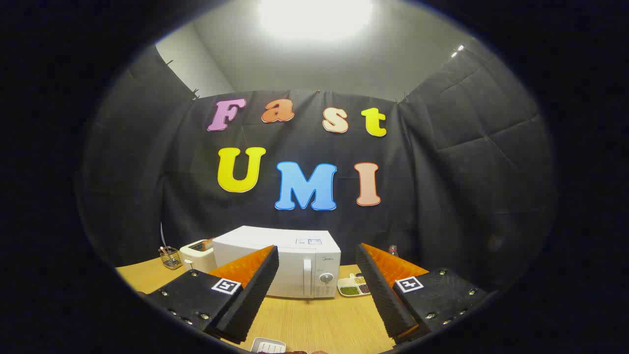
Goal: Open the microwave, put the food inside, and close the microwave door.
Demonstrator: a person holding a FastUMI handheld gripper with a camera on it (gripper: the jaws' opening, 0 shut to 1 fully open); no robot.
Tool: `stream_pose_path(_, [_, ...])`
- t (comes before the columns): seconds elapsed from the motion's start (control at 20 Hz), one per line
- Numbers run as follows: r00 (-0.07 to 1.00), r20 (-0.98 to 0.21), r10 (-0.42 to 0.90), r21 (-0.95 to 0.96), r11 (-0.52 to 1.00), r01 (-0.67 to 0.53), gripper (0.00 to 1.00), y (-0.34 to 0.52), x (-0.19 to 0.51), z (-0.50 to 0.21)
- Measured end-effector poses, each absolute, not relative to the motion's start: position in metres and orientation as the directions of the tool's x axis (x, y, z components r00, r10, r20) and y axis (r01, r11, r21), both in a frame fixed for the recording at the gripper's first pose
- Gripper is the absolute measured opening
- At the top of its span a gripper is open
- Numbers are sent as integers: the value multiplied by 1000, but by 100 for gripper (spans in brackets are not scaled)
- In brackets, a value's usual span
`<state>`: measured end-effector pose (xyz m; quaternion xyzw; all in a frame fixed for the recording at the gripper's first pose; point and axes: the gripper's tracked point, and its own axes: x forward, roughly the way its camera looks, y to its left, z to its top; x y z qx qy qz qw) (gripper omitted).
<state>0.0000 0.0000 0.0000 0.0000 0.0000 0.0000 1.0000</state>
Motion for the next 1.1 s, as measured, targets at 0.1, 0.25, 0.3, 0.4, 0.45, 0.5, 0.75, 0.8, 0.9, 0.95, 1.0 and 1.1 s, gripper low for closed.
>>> stream_pose_path(0.1, [1000,3,14,7,1000,-14,99,3,0,0])
stream_pose_path(0.25, [1000,3,20,6,1000,-20,99,2,1,-1])
stream_pose_path(0.3, [1000,2,21,6,1000,-21,99,1,2,-3])
stream_pose_path(0.4, [1000,-4,25,11,1000,-25,99,1,3,-5])
stream_pose_path(0.45, [1000,-7,25,11,1000,-25,99,-1,4,-6])
stream_pose_path(0.5, [1000,-8,25,11,1000,-25,99,-2,5,-8])
stream_pose_path(0.75, [999,-18,28,16,999,-28,99,-5,19,-16])
stream_pose_path(0.8, [999,-23,32,16,999,-32,99,-5,24,-18])
stream_pose_path(0.9, [998,-24,51,16,999,-50,99,-3,37,-20])
stream_pose_path(0.95, [998,-23,62,19,998,-61,99,-2,43,-20])
stream_pose_path(1.0, [997,-23,71,22,997,-70,99,-2,51,-21])
stream_pose_path(1.1, [996,-32,84,30,996,-83,99,-1,68,-25])
